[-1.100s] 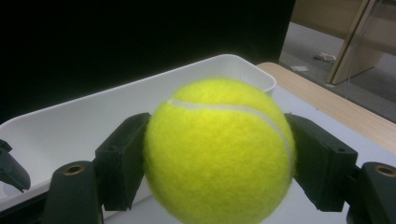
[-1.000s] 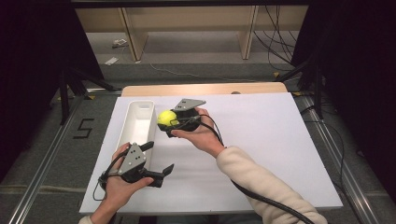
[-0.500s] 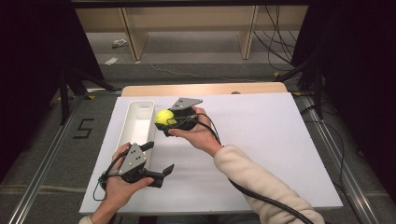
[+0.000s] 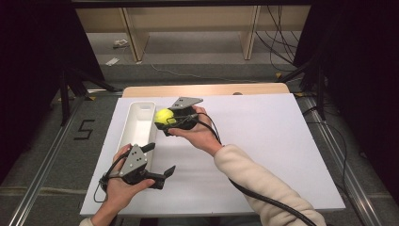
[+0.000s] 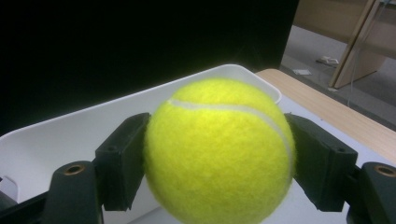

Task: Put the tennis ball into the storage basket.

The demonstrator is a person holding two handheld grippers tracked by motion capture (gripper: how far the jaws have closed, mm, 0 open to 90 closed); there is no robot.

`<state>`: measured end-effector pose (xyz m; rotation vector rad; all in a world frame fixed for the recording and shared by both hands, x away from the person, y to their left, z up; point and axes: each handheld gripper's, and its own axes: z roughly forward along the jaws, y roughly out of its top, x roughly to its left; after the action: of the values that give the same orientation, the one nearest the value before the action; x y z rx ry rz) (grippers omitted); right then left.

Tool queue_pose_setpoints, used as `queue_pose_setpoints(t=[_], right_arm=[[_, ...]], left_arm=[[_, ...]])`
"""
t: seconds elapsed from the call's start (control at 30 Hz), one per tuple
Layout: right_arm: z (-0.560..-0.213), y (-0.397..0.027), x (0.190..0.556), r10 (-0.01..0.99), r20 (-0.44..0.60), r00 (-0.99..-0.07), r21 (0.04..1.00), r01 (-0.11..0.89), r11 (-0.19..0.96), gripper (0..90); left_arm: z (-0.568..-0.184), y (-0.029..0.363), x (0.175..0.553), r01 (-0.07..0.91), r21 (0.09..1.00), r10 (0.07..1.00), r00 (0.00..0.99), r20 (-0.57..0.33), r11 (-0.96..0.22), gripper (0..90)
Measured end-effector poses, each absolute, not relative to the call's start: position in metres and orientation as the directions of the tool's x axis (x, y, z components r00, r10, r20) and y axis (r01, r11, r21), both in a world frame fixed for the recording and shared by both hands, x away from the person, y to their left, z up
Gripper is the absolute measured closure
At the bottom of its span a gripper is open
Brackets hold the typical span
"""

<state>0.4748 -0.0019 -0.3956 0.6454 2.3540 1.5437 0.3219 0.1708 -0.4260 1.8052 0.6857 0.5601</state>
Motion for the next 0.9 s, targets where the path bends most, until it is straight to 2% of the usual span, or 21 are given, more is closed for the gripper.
queue_pose_setpoints(t=[0.9], right_arm=[[-0.3932,0.0052,0.4788,0.490,0.027,-0.871,0.916,0.218,0.338,26.9]], left_arm=[[-0.4262,0.1709,0.3219,0.185,0.947,0.689,0.723,0.049,-0.262,0.0]])
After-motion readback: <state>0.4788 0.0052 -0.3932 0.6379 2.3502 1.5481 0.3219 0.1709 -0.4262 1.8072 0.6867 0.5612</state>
